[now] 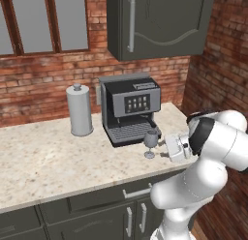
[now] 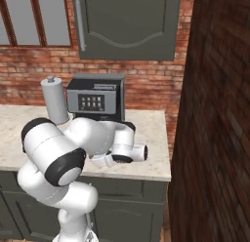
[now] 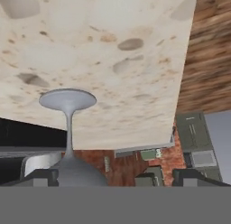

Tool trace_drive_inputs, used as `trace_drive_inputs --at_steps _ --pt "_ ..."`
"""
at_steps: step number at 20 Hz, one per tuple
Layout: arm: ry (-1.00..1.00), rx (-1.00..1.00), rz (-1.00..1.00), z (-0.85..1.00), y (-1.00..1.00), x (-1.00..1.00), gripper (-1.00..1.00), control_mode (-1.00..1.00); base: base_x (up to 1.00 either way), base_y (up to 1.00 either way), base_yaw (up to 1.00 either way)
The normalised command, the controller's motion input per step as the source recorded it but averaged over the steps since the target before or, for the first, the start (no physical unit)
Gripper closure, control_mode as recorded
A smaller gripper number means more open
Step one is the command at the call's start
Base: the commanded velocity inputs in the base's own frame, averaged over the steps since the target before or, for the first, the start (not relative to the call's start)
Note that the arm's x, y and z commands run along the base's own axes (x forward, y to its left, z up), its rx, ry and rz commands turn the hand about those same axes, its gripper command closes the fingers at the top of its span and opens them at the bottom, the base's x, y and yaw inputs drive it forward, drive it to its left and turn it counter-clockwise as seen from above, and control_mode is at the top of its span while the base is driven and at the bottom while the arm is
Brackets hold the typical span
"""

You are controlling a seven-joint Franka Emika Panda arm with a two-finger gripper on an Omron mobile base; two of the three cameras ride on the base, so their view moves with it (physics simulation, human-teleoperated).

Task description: Retrieve the wine glasses from the counter and place one next to each plate.

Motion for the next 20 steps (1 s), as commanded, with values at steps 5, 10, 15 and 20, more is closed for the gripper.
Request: trace_drive_inputs --at_steps 5,10,15,20 --pt "0.08 0.0 0.0 -0.2 0.14 0.09 -1.0 -1.0 0.0 0.0 0.0" --pt "0.09 0.0 0.0 -0.21 0.13 0.11 -1.0 -1.0 0.0 0.0 0.0" --pt "0.04 0.0 0.0 -0.11 0.14 0.12 -1.0 -1.0 0.0 0.0 0.0" --pt "0.0 0.0 0.0 0.0 0.0 0.02 -1.0 -1.0 0.0 0.0 0.0"
